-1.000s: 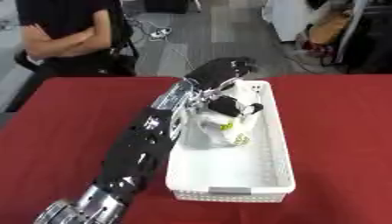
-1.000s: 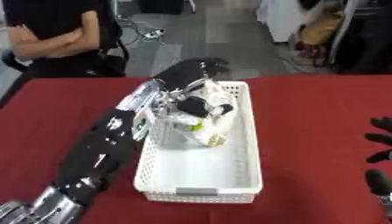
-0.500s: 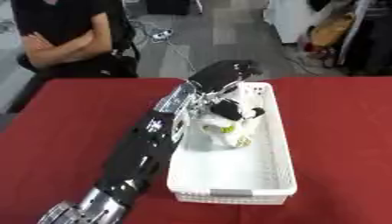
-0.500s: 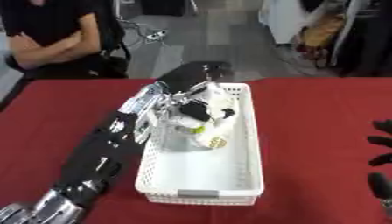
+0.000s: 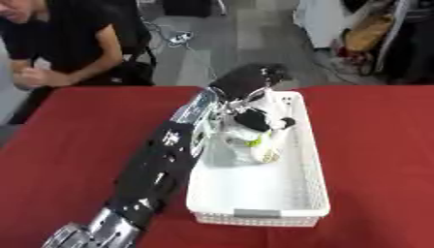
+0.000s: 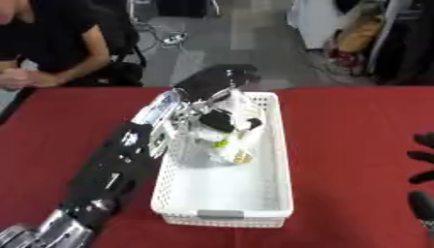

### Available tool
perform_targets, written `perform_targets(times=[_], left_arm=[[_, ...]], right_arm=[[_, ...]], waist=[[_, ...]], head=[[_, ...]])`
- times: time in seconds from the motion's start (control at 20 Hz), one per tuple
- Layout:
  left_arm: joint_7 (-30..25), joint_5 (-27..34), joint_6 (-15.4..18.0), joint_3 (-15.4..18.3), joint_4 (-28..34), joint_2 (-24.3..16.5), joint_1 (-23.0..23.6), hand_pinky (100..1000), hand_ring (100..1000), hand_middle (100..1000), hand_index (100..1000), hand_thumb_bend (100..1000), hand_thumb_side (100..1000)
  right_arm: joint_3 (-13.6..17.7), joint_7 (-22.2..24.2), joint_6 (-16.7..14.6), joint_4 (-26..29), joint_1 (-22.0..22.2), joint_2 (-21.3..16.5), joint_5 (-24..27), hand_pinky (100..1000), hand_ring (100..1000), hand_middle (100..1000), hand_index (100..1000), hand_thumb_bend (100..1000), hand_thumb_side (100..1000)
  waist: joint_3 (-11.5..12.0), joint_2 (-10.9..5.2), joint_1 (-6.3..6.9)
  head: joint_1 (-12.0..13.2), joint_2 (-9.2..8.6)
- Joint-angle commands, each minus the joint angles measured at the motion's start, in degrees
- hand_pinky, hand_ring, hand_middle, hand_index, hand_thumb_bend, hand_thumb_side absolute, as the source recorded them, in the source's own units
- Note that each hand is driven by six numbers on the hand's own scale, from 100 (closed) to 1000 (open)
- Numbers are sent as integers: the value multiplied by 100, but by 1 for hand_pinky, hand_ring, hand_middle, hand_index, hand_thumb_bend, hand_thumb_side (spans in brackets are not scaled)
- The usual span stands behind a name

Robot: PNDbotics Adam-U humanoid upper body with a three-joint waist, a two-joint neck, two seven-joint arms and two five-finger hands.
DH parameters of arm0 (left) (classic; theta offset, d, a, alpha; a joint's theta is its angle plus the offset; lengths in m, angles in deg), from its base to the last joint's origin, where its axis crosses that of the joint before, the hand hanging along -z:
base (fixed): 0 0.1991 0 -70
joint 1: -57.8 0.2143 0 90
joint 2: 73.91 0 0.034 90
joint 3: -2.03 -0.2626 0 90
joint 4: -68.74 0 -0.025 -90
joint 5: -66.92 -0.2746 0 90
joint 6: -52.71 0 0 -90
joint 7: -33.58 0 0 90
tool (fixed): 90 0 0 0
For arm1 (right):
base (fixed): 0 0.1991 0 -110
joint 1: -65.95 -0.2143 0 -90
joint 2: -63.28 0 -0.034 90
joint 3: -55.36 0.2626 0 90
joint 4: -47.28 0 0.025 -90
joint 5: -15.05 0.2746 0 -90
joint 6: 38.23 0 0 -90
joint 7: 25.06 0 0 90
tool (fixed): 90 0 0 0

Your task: Pick up objects on the table and place them in the box.

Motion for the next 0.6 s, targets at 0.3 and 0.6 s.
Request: perform_targets(times=[0.3,0.6], left_arm=[[77,1381,-344,-54,2877,-554,-424,942,933,933,942,1000,658],[-199,2118,-614,-103,4507,-738,-309,957,936,928,939,1000,653]], right_arm=[[60,-4,19,38,-5,-98,-22,551,794,886,1000,514,920],[71,2,28,28,2,-104,-32,551,794,886,1000,513,921]], waist=[[46,-128,0],[76,-150,7]], head=[[68,-31],[41,-79]])
